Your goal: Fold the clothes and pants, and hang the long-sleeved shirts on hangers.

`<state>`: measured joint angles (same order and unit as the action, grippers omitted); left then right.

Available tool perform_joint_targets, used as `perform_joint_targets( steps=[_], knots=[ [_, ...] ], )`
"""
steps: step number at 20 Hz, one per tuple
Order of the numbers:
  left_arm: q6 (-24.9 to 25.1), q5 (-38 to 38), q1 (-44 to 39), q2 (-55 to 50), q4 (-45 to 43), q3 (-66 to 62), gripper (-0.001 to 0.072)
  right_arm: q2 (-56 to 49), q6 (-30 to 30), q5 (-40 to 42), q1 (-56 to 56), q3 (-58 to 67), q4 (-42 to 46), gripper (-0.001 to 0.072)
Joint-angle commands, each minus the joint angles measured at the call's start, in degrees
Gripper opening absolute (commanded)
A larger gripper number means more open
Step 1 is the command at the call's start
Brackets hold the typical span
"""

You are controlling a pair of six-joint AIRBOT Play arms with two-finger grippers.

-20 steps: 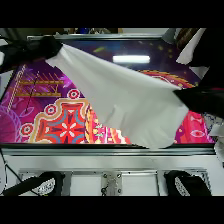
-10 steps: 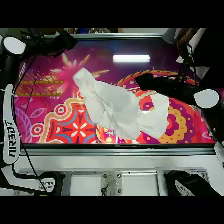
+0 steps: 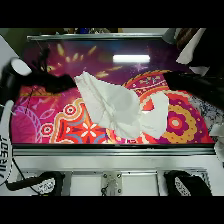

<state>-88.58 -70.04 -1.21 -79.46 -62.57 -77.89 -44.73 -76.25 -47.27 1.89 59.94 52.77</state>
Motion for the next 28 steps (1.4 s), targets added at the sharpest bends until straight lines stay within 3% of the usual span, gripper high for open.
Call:
perform_joint_targets(
  steps=[1, 3, 6, 9, 16, 17, 18, 19, 21, 23, 25, 28],
  knots=[
    [-0.9, 9.7, -5.7, 5.3, 6.0, 22.3, 0.0552, 4.3, -0.1, -5.1, 1.2, 0.0, 2.1, 0.0657],
    [-0.4, 17.4, -10.1, 5.1, 11.6, 29.5, 0.0552, 5.1, -0.3, -5.2, 1.2, 0.0, 2.0, 0.0657],
    [6.3, 22.6, -15.5, 1.5, 17.8, 31.0, 0.0552, 5.2, -0.5, -6.6, 1.2, 0.0, 2.0, 0.0657],
    [9.8, 22.0, -18.9, -3.9, 18.1, 26.4, 0.0552, 5.2, -0.5, -8.6, 1.2, -0.1, 2.1, 0.0657],
    [9.7, 15.8, -19.7, -11.6, 18.2, 18.7, 0.055, 5.2, -0.5, -9.9, 1.2, -0.2, 4.7, 0.0657],
    [9.7, 15.4, -19.7, -11.7, 18.3, 18.8, 0.0524, 5.2, -0.5, -10.0, 1.2, -0.3, 5.9, 0.0657],
    [9.7, 14.6, -19.6, -11.6, 18.1, 18.7, 0.0175, 5.1, -1.7, -11.0, 1.4, -0.5, 9.0, 0.0657],
    [10.1, 13.5, -19.0, -11.1, 18.1, 18.7, 0.0013, 5.1, -4.7, -12.8, 1.4, -1.0, 14.2, 0.0656],
    [10.8, 11.3, -15.5, -8.0, 17.9, 18.7, 0.0013, 5.1, -15.7, -19.6, 3.7, -4.3, 29.1, 0.0657],
    [10.8, 9.6, -10.4, -3.1, 17.3, 18.7, 0.0013, 5.0, -25.0, -23.8, 8.5, -11.3, 36.7, 0.0657],
    [10.8, 7.4, -5.4, 1.8, 17.2, 18.7, 0.0013, 4.7, -27.3, -23.1, 15.2, -21.2, 33.0, 0.0657],
    [10.8, 6.6, -0.3, 7.4, 17.1, 18.7, 0.0013, 1.2, -26.5, -18.4, 20.3, -32.9, 20.7, 0.0657]
  ],
)
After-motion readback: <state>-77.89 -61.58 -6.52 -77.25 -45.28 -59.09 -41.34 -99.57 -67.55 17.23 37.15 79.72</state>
